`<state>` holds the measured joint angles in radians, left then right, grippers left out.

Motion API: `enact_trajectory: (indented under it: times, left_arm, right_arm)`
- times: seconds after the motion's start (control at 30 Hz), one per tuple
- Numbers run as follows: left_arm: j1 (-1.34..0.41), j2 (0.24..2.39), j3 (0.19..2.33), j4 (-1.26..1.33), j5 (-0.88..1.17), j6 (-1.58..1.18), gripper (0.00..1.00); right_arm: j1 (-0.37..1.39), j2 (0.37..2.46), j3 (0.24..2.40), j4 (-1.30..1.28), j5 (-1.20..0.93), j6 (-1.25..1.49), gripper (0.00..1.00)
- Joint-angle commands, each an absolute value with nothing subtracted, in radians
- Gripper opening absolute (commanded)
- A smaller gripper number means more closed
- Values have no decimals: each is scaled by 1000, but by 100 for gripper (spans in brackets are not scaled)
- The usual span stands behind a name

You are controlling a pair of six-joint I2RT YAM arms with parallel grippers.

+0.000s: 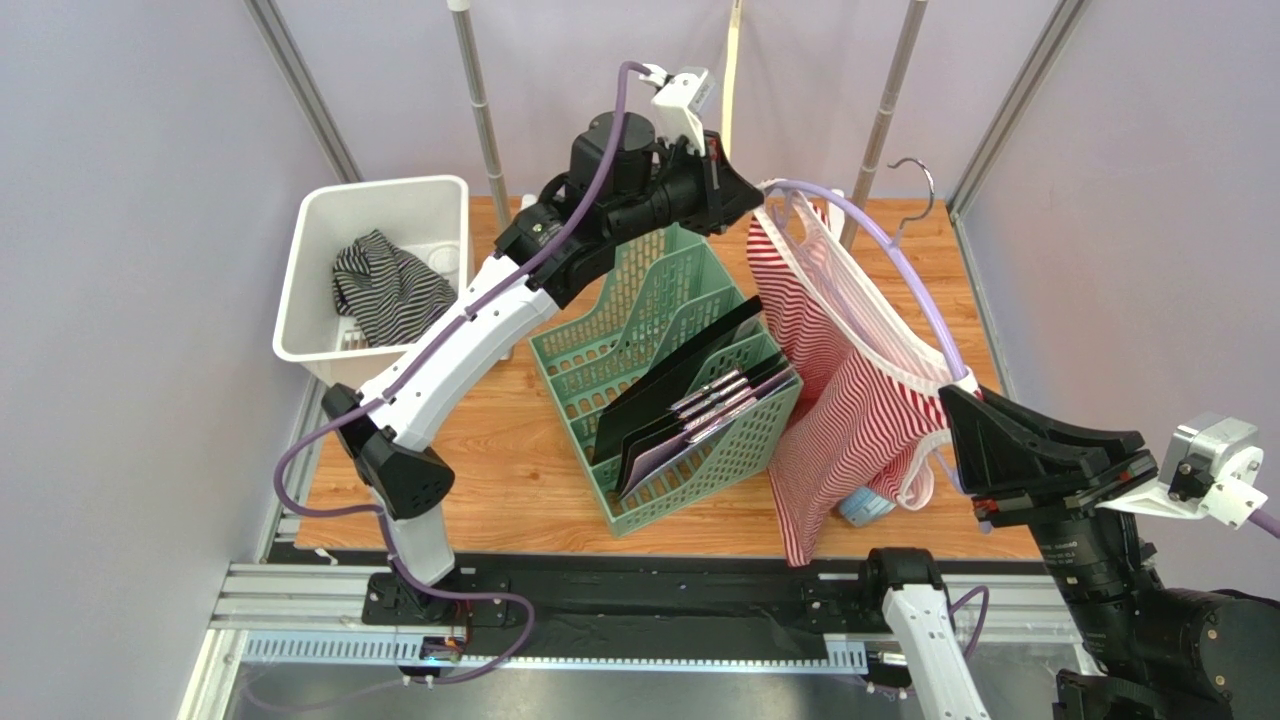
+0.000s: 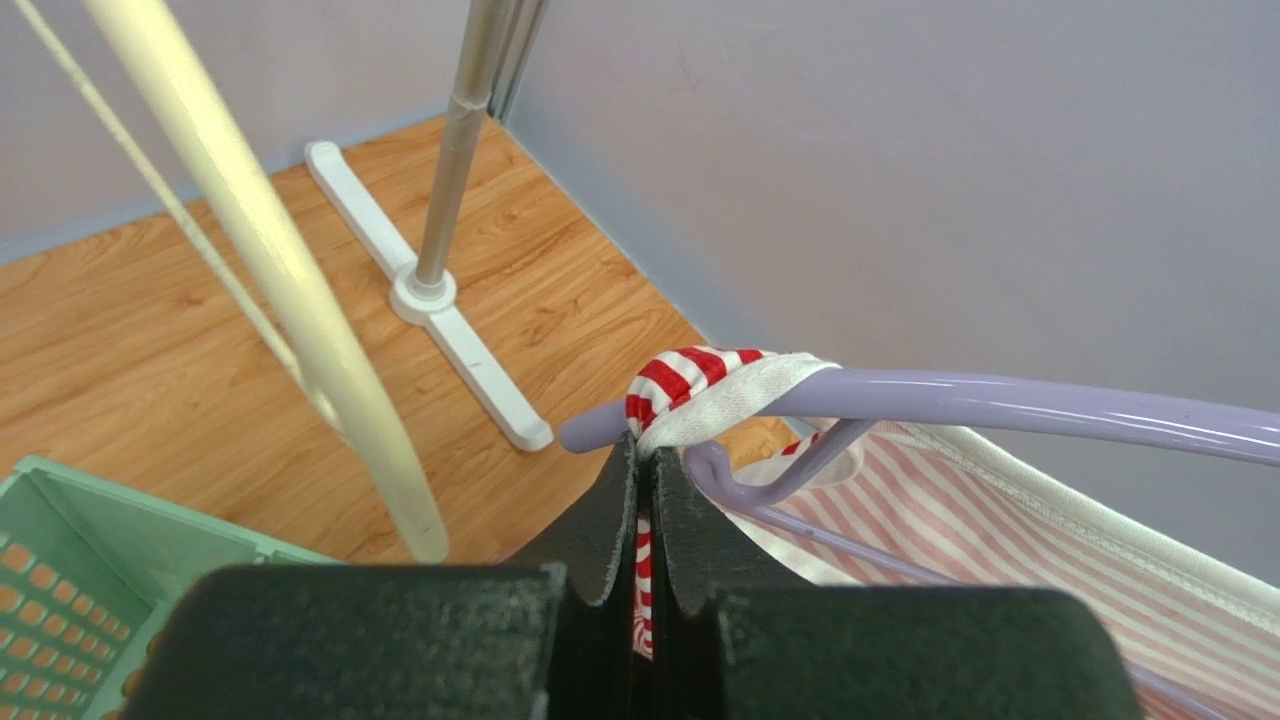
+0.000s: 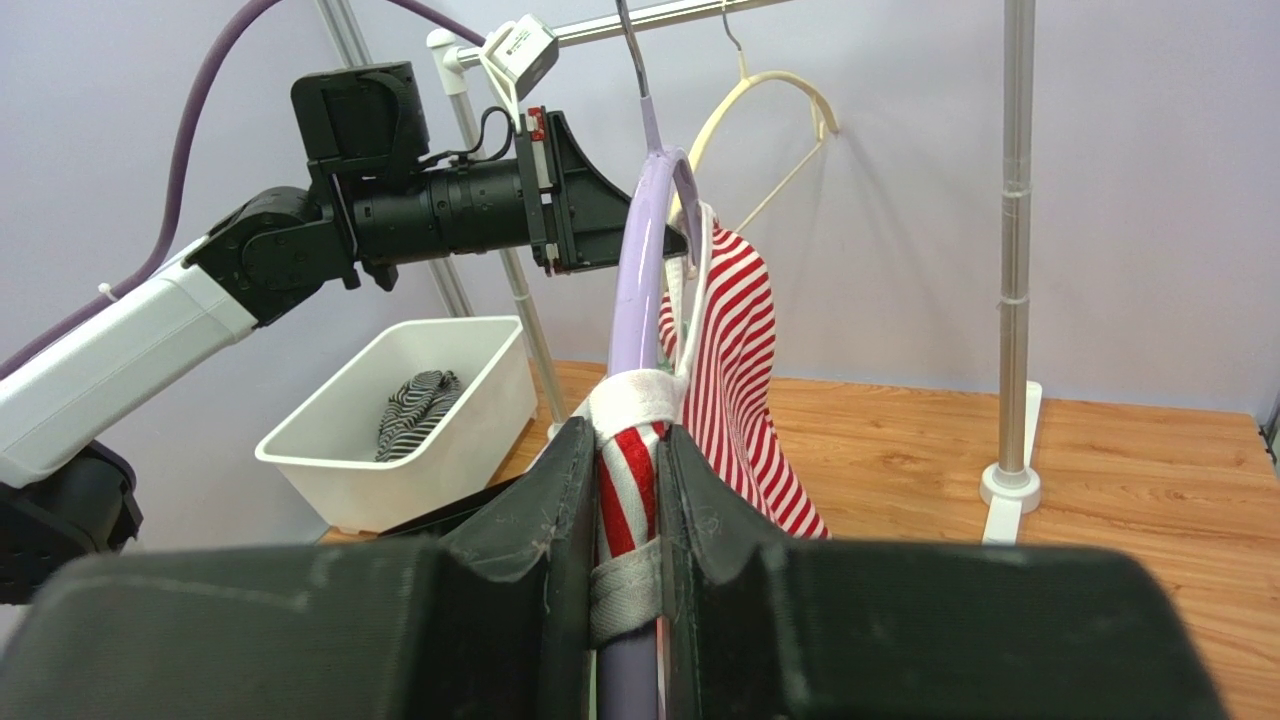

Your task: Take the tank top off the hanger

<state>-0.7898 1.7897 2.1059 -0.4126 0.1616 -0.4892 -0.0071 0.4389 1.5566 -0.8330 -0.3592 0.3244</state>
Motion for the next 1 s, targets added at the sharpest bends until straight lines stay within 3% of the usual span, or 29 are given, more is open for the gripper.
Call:
enact_trajectory:
  times: [0.0, 0.3, 0.7, 0.97]
  left_arm:
    - [-723, 1822, 2167, -451, 67, -488, 0]
    - [-675, 1982, 2344, -526, 94, -509, 0]
    - [-672, 1985, 2306, -561, 146, -554, 0]
    - [-672, 1980, 2260, -465, 314, -661, 0]
  right_arm:
    - [-5, 430, 1571, -739, -360, 328, 0]
    - [-5, 420, 1557, -700, -388, 351, 0]
    - [-5, 413, 1430, -430, -267, 380, 0]
    - [-5, 414, 1261, -189, -192, 422, 0]
